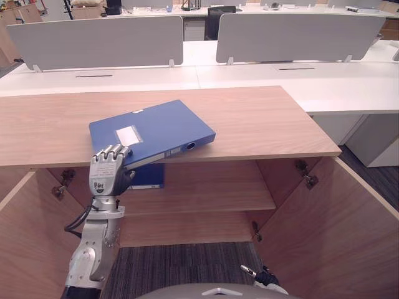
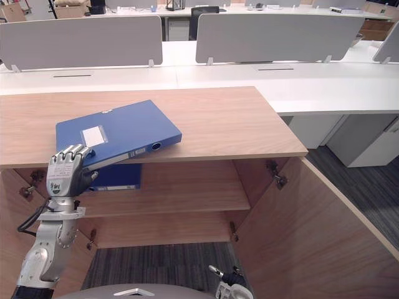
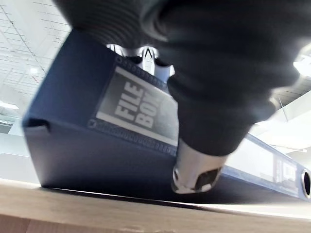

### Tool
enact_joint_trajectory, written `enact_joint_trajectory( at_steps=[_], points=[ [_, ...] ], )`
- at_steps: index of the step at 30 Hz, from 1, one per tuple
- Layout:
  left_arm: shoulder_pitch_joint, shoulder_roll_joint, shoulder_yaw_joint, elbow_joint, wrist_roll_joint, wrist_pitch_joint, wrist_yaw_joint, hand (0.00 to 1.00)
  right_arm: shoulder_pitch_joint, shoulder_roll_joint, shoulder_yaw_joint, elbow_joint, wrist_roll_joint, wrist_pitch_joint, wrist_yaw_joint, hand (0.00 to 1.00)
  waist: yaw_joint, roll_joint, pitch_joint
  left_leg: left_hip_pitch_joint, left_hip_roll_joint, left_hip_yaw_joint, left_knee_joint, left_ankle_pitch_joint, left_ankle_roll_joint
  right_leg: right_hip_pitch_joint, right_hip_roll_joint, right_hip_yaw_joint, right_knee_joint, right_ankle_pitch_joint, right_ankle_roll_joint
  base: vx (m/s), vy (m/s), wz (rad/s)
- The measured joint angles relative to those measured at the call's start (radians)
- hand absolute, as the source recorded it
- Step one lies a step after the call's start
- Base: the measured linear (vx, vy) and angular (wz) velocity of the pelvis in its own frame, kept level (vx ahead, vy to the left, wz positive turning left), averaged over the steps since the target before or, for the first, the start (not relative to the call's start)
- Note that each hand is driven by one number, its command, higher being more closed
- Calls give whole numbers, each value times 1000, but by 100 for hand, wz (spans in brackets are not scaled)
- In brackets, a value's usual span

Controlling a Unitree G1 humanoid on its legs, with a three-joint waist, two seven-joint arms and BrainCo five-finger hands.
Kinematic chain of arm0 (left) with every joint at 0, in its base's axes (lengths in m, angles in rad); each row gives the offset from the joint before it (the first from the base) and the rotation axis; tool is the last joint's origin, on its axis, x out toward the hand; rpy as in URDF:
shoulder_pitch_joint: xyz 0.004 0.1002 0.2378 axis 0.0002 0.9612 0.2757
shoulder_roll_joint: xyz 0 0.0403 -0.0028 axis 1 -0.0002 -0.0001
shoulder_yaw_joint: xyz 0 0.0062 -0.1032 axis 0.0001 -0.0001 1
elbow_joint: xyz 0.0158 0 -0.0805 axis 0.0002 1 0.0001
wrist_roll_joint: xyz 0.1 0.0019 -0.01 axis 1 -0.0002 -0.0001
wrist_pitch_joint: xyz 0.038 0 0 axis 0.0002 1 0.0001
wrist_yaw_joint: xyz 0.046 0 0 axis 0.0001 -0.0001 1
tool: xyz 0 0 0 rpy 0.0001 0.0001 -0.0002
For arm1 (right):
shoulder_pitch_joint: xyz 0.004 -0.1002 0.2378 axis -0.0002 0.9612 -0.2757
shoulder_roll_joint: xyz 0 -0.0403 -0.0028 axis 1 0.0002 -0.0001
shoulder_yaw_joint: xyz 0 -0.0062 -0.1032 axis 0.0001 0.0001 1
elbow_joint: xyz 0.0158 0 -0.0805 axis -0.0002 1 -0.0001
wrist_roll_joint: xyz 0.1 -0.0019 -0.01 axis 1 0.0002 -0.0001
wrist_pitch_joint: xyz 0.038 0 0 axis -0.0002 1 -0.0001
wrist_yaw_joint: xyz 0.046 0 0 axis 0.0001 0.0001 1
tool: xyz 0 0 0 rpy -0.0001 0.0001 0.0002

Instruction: Walk over to the cabinet, pick up the folder, carry it to the office cabinet, place the folder inside the office cabinet, then close the office cabinet door

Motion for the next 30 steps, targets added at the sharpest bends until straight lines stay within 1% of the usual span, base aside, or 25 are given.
enact_joint_trajectory(
  at_steps=[3, 5, 6, 7, 8, 9, 10, 12, 13, 14, 15, 17, 18, 19, 20, 24, 27, 28, 30],
  points=[
    [2, 3, -41, -41, -33, -34, -2, 100, -1, -1, 12, 0, -1, -1, 0, 0, 3, 0, 0, -1, -1, -1, 0, -1, 0, -1, 0, 0, 0, 0, 0, 0, 0, 0],
    [3, 0, -89, -88, -87, -80, -5, 100, -3, -1, 23, 2, -1, -3, -1, 0, 2, -2, -1, -6, 0, 2, 6, -5, -6, -8, -1, 5, 6, 1, 2, 0, 0, -2],
    [3, -4, -102, -101, -102, -92, -6, 100, -4, -1, 26, 2, -1, -3, -1, 0, 1, -3, -3, -11, 0, 3, 6, -6, -7, -13, -2, 6, 6, 2, 3, 4, -4, -9],
    [2, -12, -136, -133, -150, -123, -5, 100, -5, -3, 44, 3, -3, -4, -2, 0, 2, -4, -8, -21, -1, 8, 6, -3, -2, -27, -2, 13, 7, 6, 4, 4, -4, -9],
    [2, -18, -149, -147, -170, -134, -5, 100, -6, -4, 51, 3, -3, -5, -3, 0, 2, -4, -9, -22, -1, 11, 6, -2, -1, -29, -1, 16, 7, 7, 4, 18, -9, -17],
    [2, -35, -167, -165, -207, -156, -6, 100, -8, -4, 62, 3, -3, -5, -4, 0, 4, -5, -11, -22, 0, 19, 6, -2, 0, -29, 0, 25, 7, 9, 3, 16, -7, -16],
    [2, -45, -174, -174, -228, -164, -6, 100, -10, -3, 66, 3, -4, -5, -5, 0, 5, -5, -11, -20, 0, 23, 6, -3, 1, -29, 0, 29, 7, 10, 3, 11, -12, -16],
    [-11, -80, -200, -194, -322, -190, -5, 100, -11, -6, 91, 1, -3, -13, -9, 0, 2, -4, -11, -17, 0, 25, 6, -5, 3, -29, 0, 35, 14, 9, 3, -15, -11, -6],
    [-16, -89, -203, -195, -347, -196, -4, 100, -11, -7, 100, 1, -3, -16, -9, 0, 3, -4, -11, -17, 0, 25, 6, -5, 3, -30, 0, 37, 16, 9, 3, -50, -13, -4],
    [-19, -108, -206, -210, -409, -199, -4, 100, -8, -9, 113, -15, -2, -21, -10, 0, 3, -4, -11, -18, 1, 28, 8, -9, 2, -30, 0, 45, 21, 6, 3, -53, -11, -7],
    [-19, -113, -206, -220, -431, -199, -4, 100, -5, -9, 123, -30, -2, -21, -10, 0, 3, -4, -10, -19, 4, 29, 16, -15, 1, -31, 0, 49, 25, 3, 4, -60, -13, -11],
    [-19, -126, -215, -254, -516, -200, -4, 100, 2, -7, 143, -79, 4, -24, -11, 0, 3, -3, -10, -18, 5, 30, 34, -30, -5, -32, -1, 55, 42, -11, 3, -38, -6, -6],
    [-19, -132, -225, -277, -561, -202, -4, 100, 3, 0, 149, -115, 11, -28, -15, 0, 3, -2, -10, -16, 2, 30, 33, -29, -2, -35, -1, 55, 51, -15, 9, 0, 0, 0],
    [-19, -138, -231, -287, -583, -205, -4, 100, 2, 3, 155, -136, 16, -33, -19, 0, 4, -2, -9, -16, 2, 30, 33, -26, 1, -36, -1, 55, 54, -15, 9, 0, 0, 0],
    [-19, -149, -241, -310, -627, -217, -3, 100, 3, 5, 168, -181, 29, -47, -21, 0, 5, -2, -9, -16, 2, 30, 33, -26, 2, -36, -1, 56, 54, -15, 9, 0, 0, 0],
    [-18, -180, -243, -369, -763, -252, 3, 100, 27, 39, 177, -414, 68, -90, -21, 0, 7, -4, -8, -15, 1, 31, 32, -25, 3, -36, 0, 56, 56, -15, 9, 0, 0, 0],
    [-11, -191, -245, -387, -841, -267, 3, 100, 49, 57, 183, -564, 89, -111, -21, 0, 8, -9, -4, -14, 1, 33, 32, -26, 4, -36, 0, 57, 56, -15, 10, -3, -2, -1],
    [-5, -195, -245, -388, -878, -276, 2, 100, 64, 67, 187, -649, 97, -122, -20, 0, 9, -11, -2, -12, 1, 35, 32, -27, 5, -36, 0, 59, 56, -15, 10, -10, -7, -5],
    [16, -204, -242, -388, -935, -282, -1, 100, 83, 78, 191, -764, 97, -147, -19, 0, 8, -13, 2, -8, 1, 41, 32, -30, 5, -35, 0, 65, 56, -15, 10, -13, -5, -11]
  ],
)
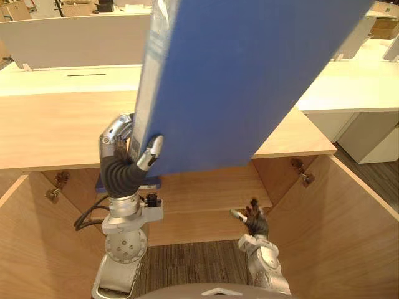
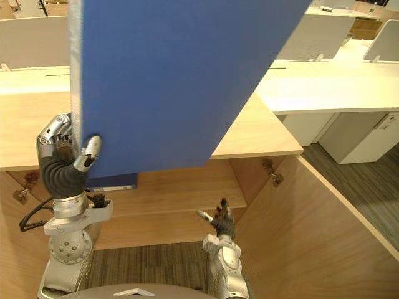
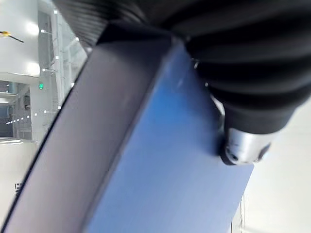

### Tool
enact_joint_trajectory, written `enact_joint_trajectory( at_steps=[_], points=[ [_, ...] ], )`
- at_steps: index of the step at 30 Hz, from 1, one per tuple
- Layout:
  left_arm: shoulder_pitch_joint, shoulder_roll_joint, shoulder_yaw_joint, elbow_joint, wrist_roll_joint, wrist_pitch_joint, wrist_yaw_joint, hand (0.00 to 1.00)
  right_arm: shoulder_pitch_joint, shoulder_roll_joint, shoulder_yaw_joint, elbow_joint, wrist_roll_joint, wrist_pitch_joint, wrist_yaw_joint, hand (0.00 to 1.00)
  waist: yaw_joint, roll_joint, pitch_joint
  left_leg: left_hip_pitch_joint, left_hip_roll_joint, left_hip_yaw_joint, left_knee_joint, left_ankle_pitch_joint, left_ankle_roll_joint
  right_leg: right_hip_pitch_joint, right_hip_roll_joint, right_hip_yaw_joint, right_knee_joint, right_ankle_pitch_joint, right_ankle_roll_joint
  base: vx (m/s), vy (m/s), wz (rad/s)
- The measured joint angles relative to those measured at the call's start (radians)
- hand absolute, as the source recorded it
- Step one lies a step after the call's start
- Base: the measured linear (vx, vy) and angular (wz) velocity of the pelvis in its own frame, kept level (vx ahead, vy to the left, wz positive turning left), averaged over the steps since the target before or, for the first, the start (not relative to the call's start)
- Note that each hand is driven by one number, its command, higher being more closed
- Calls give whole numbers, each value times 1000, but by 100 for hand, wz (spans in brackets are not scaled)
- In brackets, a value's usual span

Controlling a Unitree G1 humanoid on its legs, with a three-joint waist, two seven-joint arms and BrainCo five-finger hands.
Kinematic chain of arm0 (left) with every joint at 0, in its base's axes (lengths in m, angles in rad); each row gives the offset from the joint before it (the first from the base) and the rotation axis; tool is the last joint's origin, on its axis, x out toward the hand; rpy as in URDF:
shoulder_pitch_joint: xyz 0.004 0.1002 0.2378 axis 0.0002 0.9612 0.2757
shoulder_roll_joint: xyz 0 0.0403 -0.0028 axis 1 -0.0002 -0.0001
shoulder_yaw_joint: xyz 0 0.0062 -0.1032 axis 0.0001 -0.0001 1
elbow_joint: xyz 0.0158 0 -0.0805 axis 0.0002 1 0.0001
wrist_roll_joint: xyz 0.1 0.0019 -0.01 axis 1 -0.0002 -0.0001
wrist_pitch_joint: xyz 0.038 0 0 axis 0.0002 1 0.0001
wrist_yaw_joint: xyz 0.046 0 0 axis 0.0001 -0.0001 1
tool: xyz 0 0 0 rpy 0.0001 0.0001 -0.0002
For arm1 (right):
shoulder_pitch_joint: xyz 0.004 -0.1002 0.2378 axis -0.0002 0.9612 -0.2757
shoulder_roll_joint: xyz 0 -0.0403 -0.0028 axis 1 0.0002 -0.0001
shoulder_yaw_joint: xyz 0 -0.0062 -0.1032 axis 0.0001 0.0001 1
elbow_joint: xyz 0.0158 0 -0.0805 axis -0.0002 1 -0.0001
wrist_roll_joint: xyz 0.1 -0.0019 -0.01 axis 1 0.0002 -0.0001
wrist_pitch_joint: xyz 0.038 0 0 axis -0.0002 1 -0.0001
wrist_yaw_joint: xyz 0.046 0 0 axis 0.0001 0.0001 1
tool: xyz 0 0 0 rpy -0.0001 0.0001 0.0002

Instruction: Walk over to the cabinet, pick up the folder, carry it to the office cabinet, place the folder inside the office cabinet, then close the office cabinet door

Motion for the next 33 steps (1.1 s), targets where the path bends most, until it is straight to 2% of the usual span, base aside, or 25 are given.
enact_joint_trajectory(
  at_steps=[6, 11, 19, 22, 33],
  points=[
    [57, -7, 22, 1, -127, -1, -48, 100, 60, 12, 15, -365, 19, -53, 28, 0, -2, -8, 30, 8, -1, 16, 0, -8, 1, -1, 1, 15, 1, -1, 2, -9, -2, -6],
    [77, -18, 61, 3, -143, -1, -75, 100, 66, 15, 4, -524, 19, -83, 55, 0, -7, -11, 34, 8, 0, 24, 18, -21, 1, -2, 1, 22, -2, -1, 2, 9, -11, -5],
    [83, -26, 119, 3, -135, -1, -88, 100, 58, 19, -54, -653, 20, -118, 83, 0, -7, -7, 49, -1, 2, 53, 44, -44, 2, -18, 3, 51, -2, 2, 5, -18, -11, -11],
    [83, -26, 133, 17, -128, -1, -93, 100, 7, 16, -69, -655, 40, -128, 87, 0, -17, -8, 51, -10, 3, 56, 58, -52, 6, -22, 2, 55, -3, 3, 6, -5, -20, -5],
    [82, -25, 137, 57, -132, -5, -167, 100, -113, -61, -62, -682, 137, -139, 161, 0, -1, -9, 52, -34, -2, 51, 67, -60, 9, -31, -6, 53, -2, 5, 8, -24, -16, 1]
  ],
)
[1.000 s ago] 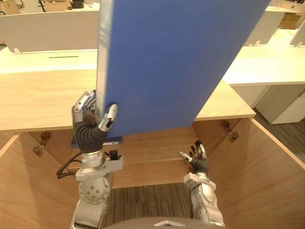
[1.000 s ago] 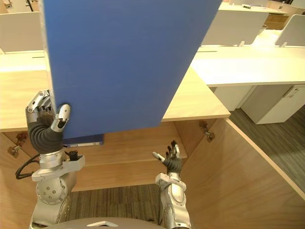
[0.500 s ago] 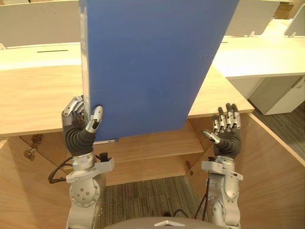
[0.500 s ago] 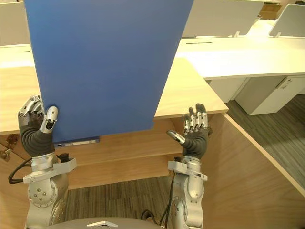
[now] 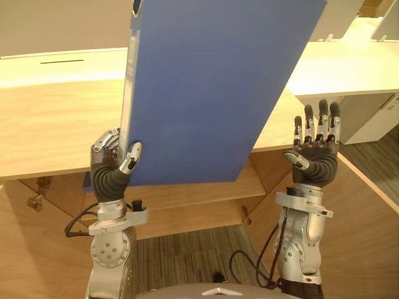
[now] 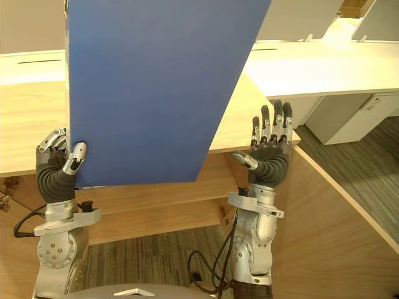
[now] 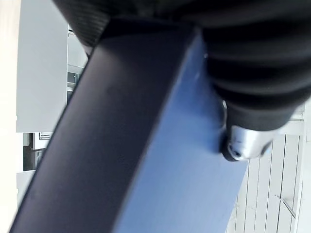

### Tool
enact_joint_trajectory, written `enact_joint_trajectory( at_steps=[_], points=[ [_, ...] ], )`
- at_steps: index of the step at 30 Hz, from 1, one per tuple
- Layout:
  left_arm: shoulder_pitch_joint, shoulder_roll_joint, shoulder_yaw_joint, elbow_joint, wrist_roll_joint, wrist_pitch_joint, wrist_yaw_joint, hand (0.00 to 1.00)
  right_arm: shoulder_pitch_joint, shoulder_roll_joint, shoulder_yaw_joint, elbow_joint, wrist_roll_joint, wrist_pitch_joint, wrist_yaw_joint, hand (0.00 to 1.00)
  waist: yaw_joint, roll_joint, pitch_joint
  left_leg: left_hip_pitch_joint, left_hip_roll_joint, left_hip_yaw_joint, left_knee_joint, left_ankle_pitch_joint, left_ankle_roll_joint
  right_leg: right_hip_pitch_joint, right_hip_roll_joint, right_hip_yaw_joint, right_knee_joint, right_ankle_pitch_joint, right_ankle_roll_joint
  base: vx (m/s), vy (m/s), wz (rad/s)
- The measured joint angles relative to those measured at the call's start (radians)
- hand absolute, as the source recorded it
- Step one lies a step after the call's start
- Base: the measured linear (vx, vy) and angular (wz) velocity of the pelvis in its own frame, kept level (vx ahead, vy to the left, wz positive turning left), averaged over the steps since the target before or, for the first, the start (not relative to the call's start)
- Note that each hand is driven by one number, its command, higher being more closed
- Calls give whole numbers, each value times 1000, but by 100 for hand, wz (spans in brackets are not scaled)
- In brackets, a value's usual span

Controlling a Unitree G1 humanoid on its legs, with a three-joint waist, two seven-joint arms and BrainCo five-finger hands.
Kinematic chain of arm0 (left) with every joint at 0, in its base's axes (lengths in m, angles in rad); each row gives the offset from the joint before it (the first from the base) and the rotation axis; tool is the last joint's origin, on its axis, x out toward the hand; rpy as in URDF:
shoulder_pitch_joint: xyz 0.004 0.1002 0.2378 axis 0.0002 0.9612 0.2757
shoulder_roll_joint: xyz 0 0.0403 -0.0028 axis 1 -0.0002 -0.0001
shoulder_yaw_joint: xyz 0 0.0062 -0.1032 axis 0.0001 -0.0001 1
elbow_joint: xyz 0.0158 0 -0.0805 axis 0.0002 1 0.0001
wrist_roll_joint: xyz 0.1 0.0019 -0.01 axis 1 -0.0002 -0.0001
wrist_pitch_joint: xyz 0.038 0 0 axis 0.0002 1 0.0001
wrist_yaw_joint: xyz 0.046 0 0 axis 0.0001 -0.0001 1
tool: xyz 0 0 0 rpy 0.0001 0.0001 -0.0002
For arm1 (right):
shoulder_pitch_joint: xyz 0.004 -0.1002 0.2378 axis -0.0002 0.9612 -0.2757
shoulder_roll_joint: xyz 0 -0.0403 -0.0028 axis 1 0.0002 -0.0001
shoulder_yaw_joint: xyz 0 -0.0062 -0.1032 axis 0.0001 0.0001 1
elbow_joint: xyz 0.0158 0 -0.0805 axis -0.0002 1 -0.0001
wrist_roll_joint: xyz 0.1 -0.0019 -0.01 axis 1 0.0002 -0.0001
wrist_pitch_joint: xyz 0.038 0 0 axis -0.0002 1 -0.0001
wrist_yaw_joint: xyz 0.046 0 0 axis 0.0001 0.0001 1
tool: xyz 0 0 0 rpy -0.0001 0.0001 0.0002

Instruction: Walk over to the cabinet, pick up the folder, carry it to the office cabinet, place the folder inside the office cabinet, then close the office cabinet door

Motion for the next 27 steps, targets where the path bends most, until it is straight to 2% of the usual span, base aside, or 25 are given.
enact_joint_trajectory(
  at_steps=[7, 13, 20, 22, 27],
  points=[
    [0, 0, -10, 0, -33, -1, -36, 100, -55, -31, 20, 79, 18, 10, 28, 0, 10, -2, 1, -13, -3, -22, 0, 1, 2, -1, -4, -9, -2, 0, 0, -14, -21, 10],
    [-3, 1, -20, 0, -34, -1, -55, 100, -73, -52, 56, 168, 82, 46, 58, 0, 17, -4, 2, -18, -3, -44, 0, 5, 5, -1, -6, -11, -2, 0, 0, 2, -17, 10],
    [-9, 2, -19, 0, -53, -1, -74, 100, -104, -60, 81, 201, 122, 53, 104, 0, 24, -13, 5, -30, -4, -55, -1, 6, 7, -1, -8, -12, -2, 0, 0, -46, -27, 5],
    [-9, 2, -20, 0, -54, -1, -77, 100, -106, -63, 91, 205, 126, 71, 122, 0, 23, -14, 6, -29, -5, -60, -1, 8, 7, -1, -9, -13, -2, 0, 0, -16, -22, 8],
    [-10, 19, -21, 2, -54, -1, -94, 100, -145, -164, 150, 283, 126, 118, 185, 0, 28, -22, 6, -31, -12, -68, -1, 11, 11, -2, -16, -13, -3, 0, 0, -30, -19, 5]
  ],
)
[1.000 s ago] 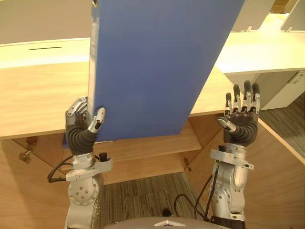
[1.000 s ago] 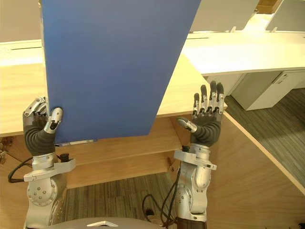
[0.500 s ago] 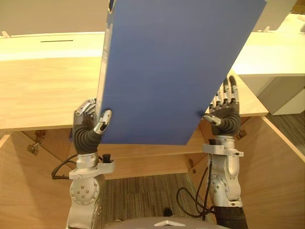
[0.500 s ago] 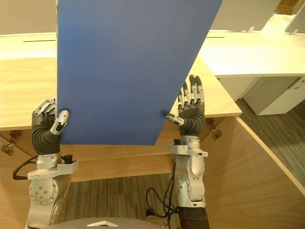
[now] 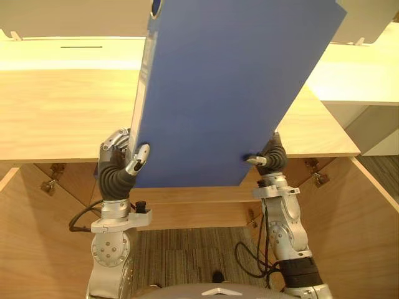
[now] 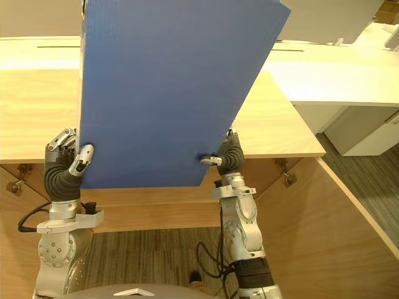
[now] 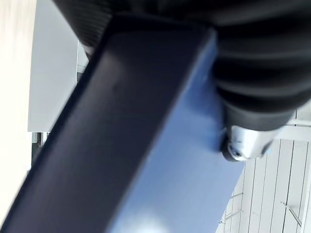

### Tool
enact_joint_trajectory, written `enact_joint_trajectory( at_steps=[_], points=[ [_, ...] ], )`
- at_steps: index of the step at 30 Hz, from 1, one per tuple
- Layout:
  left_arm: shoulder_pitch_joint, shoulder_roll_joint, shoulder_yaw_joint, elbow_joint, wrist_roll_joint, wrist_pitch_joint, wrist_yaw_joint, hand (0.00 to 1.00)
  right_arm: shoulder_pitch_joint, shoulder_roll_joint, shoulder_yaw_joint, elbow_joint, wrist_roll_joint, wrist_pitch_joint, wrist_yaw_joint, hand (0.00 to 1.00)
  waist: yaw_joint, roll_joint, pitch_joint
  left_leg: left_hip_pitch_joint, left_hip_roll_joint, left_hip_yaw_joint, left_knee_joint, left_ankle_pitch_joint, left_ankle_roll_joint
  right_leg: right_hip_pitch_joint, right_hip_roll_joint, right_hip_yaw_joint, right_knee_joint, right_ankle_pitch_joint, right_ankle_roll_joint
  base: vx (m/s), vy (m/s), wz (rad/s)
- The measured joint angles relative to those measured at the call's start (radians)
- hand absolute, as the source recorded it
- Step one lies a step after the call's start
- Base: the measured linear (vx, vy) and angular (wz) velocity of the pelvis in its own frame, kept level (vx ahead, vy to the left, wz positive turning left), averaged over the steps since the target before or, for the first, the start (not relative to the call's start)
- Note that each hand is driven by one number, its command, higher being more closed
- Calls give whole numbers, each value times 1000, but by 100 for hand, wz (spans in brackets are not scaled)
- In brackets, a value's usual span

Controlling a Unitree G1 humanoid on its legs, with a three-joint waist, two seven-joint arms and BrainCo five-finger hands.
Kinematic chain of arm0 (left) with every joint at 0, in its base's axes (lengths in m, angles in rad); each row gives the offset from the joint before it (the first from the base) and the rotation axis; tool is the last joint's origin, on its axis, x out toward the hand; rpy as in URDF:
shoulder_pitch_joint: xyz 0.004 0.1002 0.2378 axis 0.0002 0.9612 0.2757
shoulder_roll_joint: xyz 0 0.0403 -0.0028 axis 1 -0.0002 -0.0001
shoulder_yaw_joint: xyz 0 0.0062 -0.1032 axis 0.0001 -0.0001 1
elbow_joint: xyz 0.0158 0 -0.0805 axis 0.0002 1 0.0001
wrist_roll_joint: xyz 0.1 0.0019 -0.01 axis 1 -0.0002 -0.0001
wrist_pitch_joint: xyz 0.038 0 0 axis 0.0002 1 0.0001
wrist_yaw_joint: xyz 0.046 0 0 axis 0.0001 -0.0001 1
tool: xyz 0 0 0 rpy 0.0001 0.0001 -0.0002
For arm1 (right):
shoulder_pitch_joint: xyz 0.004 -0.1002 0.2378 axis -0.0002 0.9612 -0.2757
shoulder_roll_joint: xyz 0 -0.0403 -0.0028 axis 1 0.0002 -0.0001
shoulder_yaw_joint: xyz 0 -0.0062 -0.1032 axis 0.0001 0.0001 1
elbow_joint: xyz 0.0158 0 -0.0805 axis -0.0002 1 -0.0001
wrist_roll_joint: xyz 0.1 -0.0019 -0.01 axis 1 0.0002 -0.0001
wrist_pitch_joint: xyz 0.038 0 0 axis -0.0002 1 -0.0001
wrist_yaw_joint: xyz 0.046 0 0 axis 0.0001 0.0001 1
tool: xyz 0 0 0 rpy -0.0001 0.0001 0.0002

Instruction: Walk over to the cabinet, pick up the folder, carry it to the office cabinet, place the folder inside the office cabinet, then close the office cabinet door

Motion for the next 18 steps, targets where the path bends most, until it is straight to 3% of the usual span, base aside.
enact_joint_trajectory(
  at_steps=[1, 2, 10, 15, 18],
  points=[
    [0, 4, 0, 0, 0, 0, 0, 100, -1, -13, 7, 2, 0, 3, 8, 0, 1, -1, 0, 0, -1, -1, 0, 0, 0, 0, -1, 0, 0, 0, 0, -42, -16, 4],
    [0, 14, -3, 0, 0, 0, 0, 100, -6, -47, 21, 5, 0, 17, 25, 100, 4, -4, -2, -1, -3, -1, -1, 1, 2, 0, -4, 0, 0, 0, 0, -44, -16, 2],
    [-4, 44, -30, 18, 4, 0, -1, 100, -35, -170, 81, 36, -1, 41, 89, 100, 7, -28, -16, -21, -8, -2, 1, 9, 12, -21, -8, 3, 0, 24, -5, -49, -14, 0],
    [-14, 52, -29, 32, 5, -1, 2, 100, -36, -162, 89, 33, -7, 41, 84, 100, 7, -28, -21, -33, -16, -3, 0, 18, 20, -33, -17, 3, 0, 32, -4, -69, -15, 1],
    [-13, 51, -29, 32, 6, -1, 9, 100, -36, -108, 70, 25, -49, 32, 64, 100, 5, -25, -23, -34, -22, -3, 0, 22, 22, -34, -22, 3, 0, 32, -4, -72, -22, 1]
  ],
)
